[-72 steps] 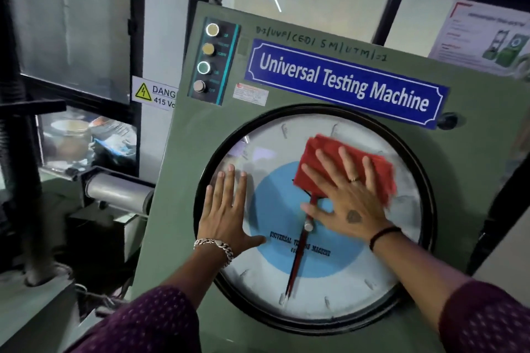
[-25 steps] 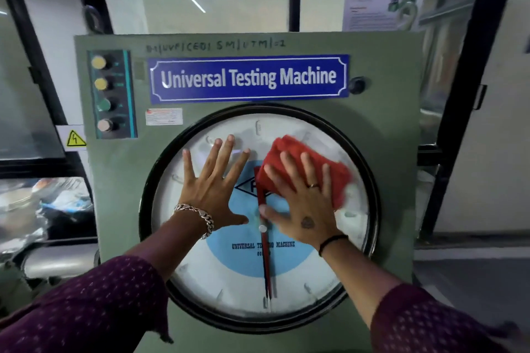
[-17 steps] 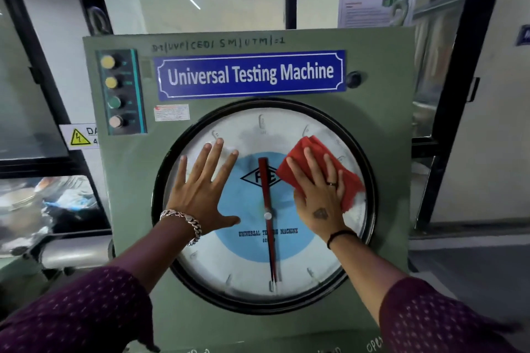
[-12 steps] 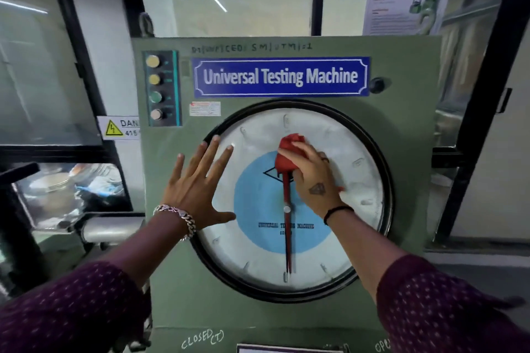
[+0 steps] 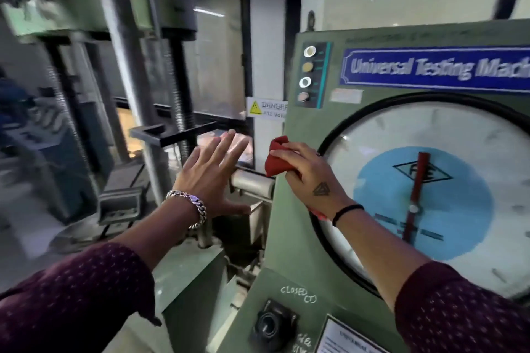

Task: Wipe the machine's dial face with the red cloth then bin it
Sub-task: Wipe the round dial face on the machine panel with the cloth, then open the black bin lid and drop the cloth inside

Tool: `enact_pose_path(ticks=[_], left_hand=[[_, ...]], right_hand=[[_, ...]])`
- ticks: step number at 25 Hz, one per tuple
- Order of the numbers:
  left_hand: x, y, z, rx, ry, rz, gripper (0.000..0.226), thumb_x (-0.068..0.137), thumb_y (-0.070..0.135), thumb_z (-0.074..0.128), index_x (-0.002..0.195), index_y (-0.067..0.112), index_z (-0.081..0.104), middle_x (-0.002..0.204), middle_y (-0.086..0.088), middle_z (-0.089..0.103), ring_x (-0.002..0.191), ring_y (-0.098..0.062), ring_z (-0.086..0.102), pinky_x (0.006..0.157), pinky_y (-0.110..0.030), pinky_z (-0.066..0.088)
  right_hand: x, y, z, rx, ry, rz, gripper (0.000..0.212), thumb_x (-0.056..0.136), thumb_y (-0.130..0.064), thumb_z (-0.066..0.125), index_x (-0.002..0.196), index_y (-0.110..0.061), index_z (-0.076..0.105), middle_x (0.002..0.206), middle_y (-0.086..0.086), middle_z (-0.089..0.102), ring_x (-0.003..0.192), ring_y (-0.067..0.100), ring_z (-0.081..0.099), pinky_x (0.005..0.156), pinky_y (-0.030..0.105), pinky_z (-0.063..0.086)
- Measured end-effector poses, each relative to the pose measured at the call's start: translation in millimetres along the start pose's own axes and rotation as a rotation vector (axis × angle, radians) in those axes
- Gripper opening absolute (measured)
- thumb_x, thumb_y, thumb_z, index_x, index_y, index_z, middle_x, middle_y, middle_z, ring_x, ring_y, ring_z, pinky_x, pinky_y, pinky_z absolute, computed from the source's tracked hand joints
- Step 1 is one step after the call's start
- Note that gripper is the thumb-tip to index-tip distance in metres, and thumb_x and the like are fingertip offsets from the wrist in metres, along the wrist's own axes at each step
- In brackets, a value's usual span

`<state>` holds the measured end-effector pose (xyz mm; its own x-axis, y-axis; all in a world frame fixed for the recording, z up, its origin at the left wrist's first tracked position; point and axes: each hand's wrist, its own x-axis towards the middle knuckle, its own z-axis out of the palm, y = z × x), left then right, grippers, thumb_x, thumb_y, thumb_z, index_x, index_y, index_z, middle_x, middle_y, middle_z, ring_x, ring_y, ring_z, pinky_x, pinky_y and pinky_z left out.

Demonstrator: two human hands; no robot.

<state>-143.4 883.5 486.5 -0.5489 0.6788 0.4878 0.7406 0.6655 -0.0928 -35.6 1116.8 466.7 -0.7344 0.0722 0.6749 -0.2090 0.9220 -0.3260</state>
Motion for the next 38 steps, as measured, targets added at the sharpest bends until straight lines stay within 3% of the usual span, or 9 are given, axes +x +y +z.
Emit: enact_pose_path(ticks=[5, 9, 14, 18, 23, 29, 38], left_hand=[[-98.7, -88.0, -16.7, 0.116, -0.041, -0.234, 0.149, 0.057, 0.097, 0.073, 0.173, 0.044, -0.005, 0.185, 0.004, -0.012, 0.170, -0.026, 0.006, 0.135, -0.057, 0.020], [-150.3, -127.4, -25.6, 0.093, -0.070, -0.316, 0.144, 0.058, 0.096, 0.071, 0.172, 0.046, 0.000, 0.185, 0.007, -0.010, 0.170, -0.027, 0.009, 0.135, -0.058, 0.021], [-244.0, -201.6, -30.0, 0.106, -0.109, -0.505, 0.144, 0.055, 0.094, 0.073, 0.171, 0.049, 0.001, 0.186, 0.007, -0.004, 0.169, -0.026, 0.011, 0.135, -0.054, 0.023], [-327.0, -260.2, -13.2, 0.070, -0.178, -0.615, 0.146, 0.053, 0.097, 0.069, 0.172, 0.048, -0.001, 0.186, 0.007, -0.005, 0.169, -0.026, 0.012, 0.135, -0.053, 0.022], [-428.1, -305.7, 29.6, -0.023, -0.300, -0.692, 0.147, 0.056, 0.097, 0.070, 0.172, 0.045, -0.003, 0.185, 0.007, -0.008, 0.170, -0.026, 0.008, 0.135, -0.052, 0.019], [-525.4, -324.0, 80.8, -0.147, -0.421, -0.785, 0.146, 0.059, 0.093, 0.076, 0.173, 0.045, -0.002, 0.185, 0.007, -0.010, 0.170, -0.026, 0.007, 0.134, -0.055, 0.019], [-619.6, -331.1, 153.3, -0.259, -0.567, -0.871, 0.147, 0.060, 0.093, 0.074, 0.173, 0.042, -0.007, 0.185, 0.003, -0.012, 0.170, -0.028, 0.006, 0.133, -0.057, 0.025]], right_hand=[[18.3, -85.4, 91.2, 0.122, -0.167, -0.169, 0.057, 0.095, -0.001, 0.073, 0.149, -0.022, 0.073, 0.153, 0.007, 0.064, 0.131, 0.035, 0.065, 0.115, 0.037, 0.047], [27.8, -123.5, 135.6, 0.172, -0.230, -0.184, 0.058, 0.098, -0.006, 0.072, 0.153, -0.024, 0.069, 0.158, 0.006, 0.061, 0.138, 0.035, 0.064, 0.119, 0.047, 0.053], [27.9, -215.7, 222.9, 0.268, -0.413, -0.272, 0.058, 0.099, -0.008, 0.072, 0.154, -0.024, 0.068, 0.157, 0.007, 0.062, 0.137, 0.034, 0.063, 0.118, 0.035, 0.044], [6.6, -282.2, 299.3, 0.317, -0.539, -0.264, 0.061, 0.096, -0.005, 0.072, 0.154, -0.023, 0.069, 0.156, 0.007, 0.062, 0.138, 0.035, 0.063, 0.122, 0.044, 0.049], [-44.5, -337.1, 397.1, 0.333, -0.675, -0.226, 0.060, 0.092, -0.011, 0.068, 0.150, -0.025, 0.071, 0.152, 0.006, 0.065, 0.134, 0.036, 0.065, 0.113, 0.052, 0.054], [-121.3, -365.5, 484.6, 0.342, -0.842, -0.117, 0.061, 0.091, -0.025, 0.058, 0.151, -0.034, 0.069, 0.153, 0.000, 0.064, 0.136, 0.032, 0.064, 0.116, 0.053, 0.053], [-218.9, -361.4, 569.4, 0.334, -1.031, -0.015, 0.062, 0.090, -0.026, 0.059, 0.150, -0.036, 0.071, 0.154, -0.002, 0.064, 0.135, 0.030, 0.065, 0.117, 0.051, 0.053]])
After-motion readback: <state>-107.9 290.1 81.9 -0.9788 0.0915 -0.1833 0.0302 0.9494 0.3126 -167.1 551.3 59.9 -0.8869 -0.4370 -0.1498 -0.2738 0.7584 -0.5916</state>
